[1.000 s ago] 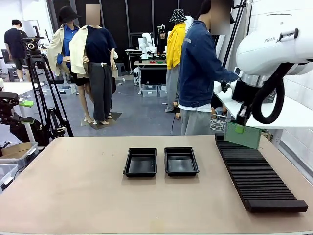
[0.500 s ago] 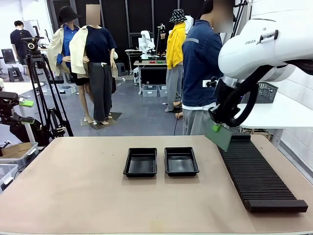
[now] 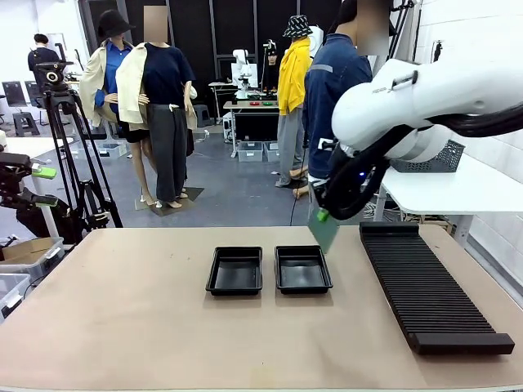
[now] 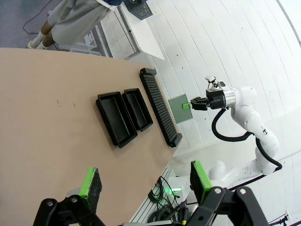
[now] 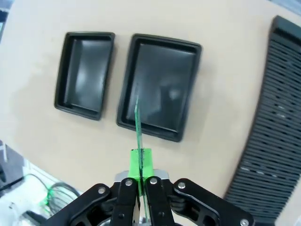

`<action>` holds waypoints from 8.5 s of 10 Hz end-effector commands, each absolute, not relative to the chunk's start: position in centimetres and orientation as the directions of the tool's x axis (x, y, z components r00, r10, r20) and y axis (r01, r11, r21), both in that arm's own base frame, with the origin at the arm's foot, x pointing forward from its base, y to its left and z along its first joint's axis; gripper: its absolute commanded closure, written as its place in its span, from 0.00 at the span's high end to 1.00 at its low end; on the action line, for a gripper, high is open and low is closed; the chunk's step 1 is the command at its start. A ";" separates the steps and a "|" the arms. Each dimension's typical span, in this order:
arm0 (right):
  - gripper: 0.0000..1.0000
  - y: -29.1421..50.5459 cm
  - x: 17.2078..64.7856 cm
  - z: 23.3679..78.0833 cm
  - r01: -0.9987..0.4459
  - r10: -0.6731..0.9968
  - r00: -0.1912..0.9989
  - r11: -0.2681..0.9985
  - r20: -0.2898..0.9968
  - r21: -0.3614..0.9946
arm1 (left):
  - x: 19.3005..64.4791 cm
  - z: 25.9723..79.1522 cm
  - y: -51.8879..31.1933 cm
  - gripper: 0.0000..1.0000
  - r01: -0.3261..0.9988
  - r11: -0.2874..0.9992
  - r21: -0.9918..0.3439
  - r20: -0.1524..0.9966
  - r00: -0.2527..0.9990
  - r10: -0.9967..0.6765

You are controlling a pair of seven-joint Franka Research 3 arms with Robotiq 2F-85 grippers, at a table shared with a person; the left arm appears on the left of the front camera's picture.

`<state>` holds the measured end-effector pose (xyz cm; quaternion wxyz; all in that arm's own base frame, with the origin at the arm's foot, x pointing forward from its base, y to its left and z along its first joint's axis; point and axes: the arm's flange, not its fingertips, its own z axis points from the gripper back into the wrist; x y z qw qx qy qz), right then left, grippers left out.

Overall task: Inspect and transfer BCBs to ESD trays.
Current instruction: Pick up the Blank PCB from the PCB Rack and place it in the left ESD tray, then pick up the ESD tray and place it on the left side of the table.

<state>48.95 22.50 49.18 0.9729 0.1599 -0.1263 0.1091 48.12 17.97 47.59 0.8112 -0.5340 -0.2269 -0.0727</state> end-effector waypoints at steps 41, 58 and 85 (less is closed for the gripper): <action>0.05 38.6 57.7 33.6 -0.078 -0.006 0.990 0.800 0.138 0.595 | 48.1 47.9 18.0 1.00 0.352 0.421 -0.836 0.440 0.888 0.132; 1.00 41.7 54.1 37.3 -0.005 -0.021 0.997 0.935 0.069 0.356 | 48.1 47.9 18.0 1.00 0.352 0.421 -0.836 0.440 0.888 0.132; 1.00 39.4 53.0 39.6 -0.016 -0.023 0.995 0.919 0.093 0.395 | 48.2 48.2 16.2 1.00 0.336 0.433 -0.836 0.428 0.894 0.133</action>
